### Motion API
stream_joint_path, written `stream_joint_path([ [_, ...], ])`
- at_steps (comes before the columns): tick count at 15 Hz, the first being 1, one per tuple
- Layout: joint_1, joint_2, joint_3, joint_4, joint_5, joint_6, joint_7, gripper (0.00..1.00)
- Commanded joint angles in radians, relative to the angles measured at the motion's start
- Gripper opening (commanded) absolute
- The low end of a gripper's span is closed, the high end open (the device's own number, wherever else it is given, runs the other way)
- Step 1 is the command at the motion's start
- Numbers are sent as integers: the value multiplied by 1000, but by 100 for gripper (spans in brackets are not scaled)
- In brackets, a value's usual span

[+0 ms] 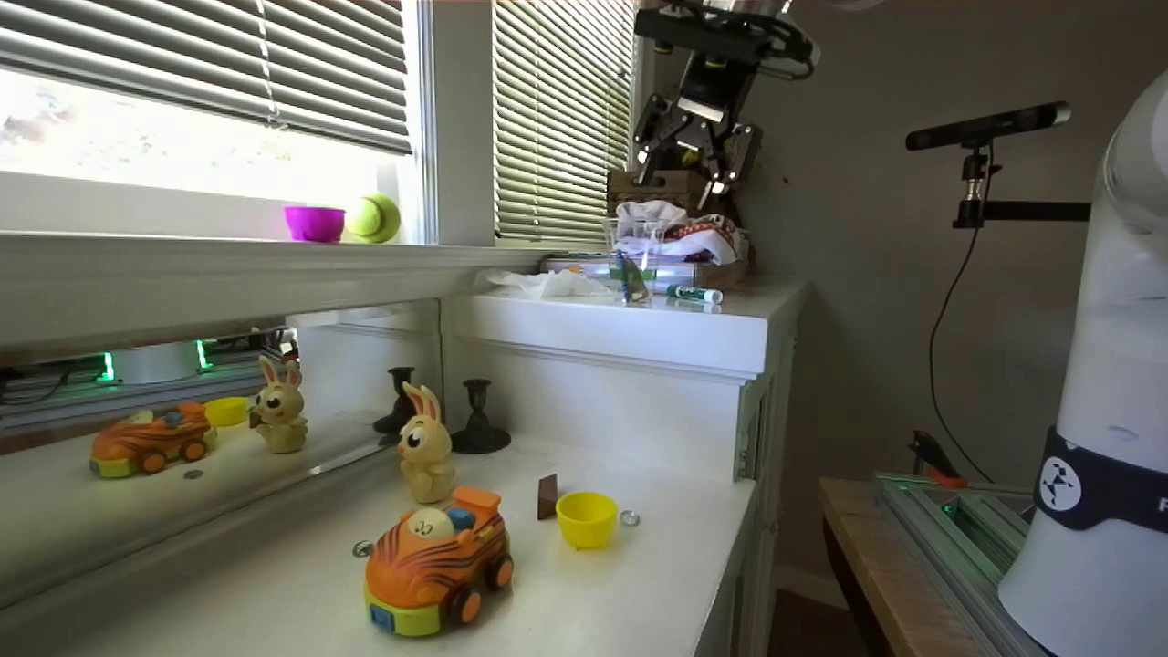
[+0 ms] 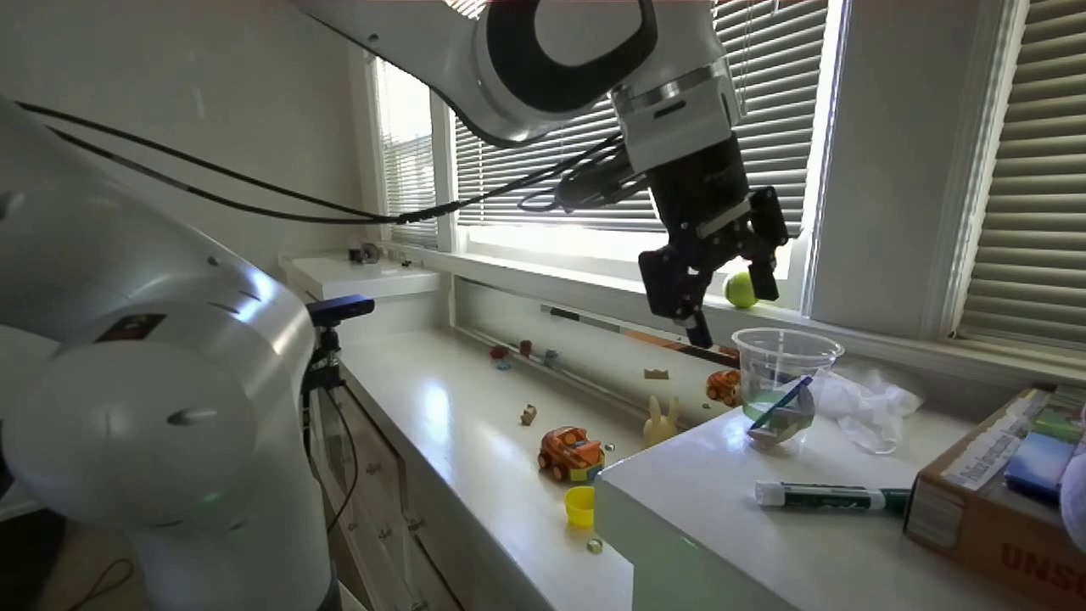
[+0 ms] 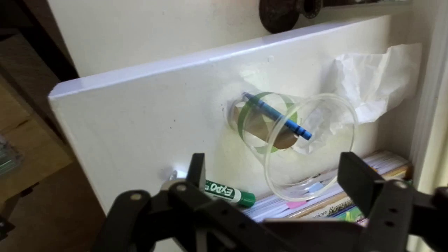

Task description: Place the clear cup upright.

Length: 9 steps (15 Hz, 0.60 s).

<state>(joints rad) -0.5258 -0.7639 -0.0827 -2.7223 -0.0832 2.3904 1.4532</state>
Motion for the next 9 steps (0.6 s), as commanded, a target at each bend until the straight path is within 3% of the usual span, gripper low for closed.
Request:
stream_joint_path([
  [1, 46, -84, -2, 89, 6, -269, -111, 100],
  [4, 82, -99, 21, 220, -29, -483, -209, 100],
  [9, 180, 38, -13, 469, -4, -654, -432, 100],
])
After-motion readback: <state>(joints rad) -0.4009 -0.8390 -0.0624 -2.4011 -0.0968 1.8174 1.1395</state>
